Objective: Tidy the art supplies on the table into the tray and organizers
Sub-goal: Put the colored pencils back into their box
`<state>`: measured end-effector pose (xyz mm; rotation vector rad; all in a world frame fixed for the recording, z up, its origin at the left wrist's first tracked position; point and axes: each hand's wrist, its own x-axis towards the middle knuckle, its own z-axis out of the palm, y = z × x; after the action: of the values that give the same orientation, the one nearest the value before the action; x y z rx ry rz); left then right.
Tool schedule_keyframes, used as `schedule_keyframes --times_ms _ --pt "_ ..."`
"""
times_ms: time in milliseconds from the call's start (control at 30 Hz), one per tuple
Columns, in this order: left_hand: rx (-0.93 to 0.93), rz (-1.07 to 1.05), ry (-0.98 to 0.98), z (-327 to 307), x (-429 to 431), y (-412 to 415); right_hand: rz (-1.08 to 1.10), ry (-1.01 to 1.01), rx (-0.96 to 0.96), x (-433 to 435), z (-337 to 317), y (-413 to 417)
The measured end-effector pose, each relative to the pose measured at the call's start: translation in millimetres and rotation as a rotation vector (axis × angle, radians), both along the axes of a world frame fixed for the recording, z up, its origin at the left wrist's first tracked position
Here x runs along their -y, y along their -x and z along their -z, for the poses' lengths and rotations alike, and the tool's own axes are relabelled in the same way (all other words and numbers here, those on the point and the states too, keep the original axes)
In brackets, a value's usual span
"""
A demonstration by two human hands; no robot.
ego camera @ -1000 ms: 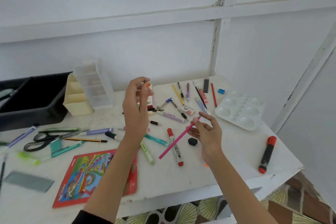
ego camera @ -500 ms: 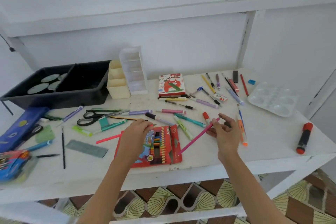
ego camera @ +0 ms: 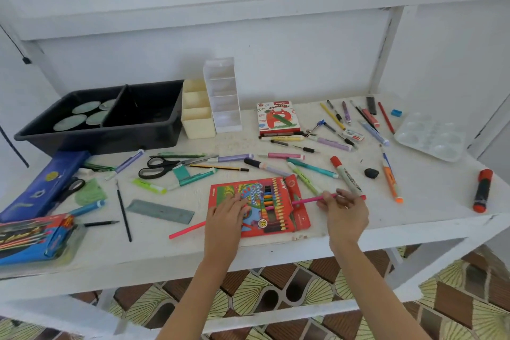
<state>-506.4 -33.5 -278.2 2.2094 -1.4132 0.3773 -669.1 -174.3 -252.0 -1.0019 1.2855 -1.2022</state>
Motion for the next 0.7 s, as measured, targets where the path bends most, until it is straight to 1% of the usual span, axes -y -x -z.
schedule_keyframes --times_ms 67,133,200,333,433,500,567,633,700 --pt "-0.052 -0.011 0.017 3.7 -0.6 -1.5 -0.053 0.055 -0.192 -12.1 2.8 -5.0" --pt "-0.118 -0.006 0.047 7.9 0.0 -2.5 -0.087 0.139 -0.321 -20.7 5.5 -11.9" --pt "-0.155 -0.006 0.072 11.3 0.0 -2.9 -0.108 0.202 -0.396 -24.4 9.2 -19.0" --pt "-0.207 -0.020 0.095 12.5 -0.1 -2.7 -0.113 0.262 -0.497 -27.5 20.3 -29.6" --pt "-0.197 -0.014 0.101 12.5 0.3 -1.8 -0.105 0.427 -0.638 -34.9 31.7 -32.9" --pt "-0.193 -0.021 0.105 12.6 0.4 -1.7 -0.124 0.523 -0.668 -45.2 35.5 -33.3" --pt "-0.208 -0.039 0.096 11.8 0.9 -1.0 -0.166 0.605 -0.755 -55.9 39.8 -32.8" --pt "-0.208 -0.044 0.088 11.0 1.1 0.3 -0.222 0.614 -0.839 -61.0 44.8 -31.7" --pt "-0.188 -0.038 0.084 11.9 1.4 -0.1 -0.281 0.580 -0.857 -59.7 48.0 -29.2"
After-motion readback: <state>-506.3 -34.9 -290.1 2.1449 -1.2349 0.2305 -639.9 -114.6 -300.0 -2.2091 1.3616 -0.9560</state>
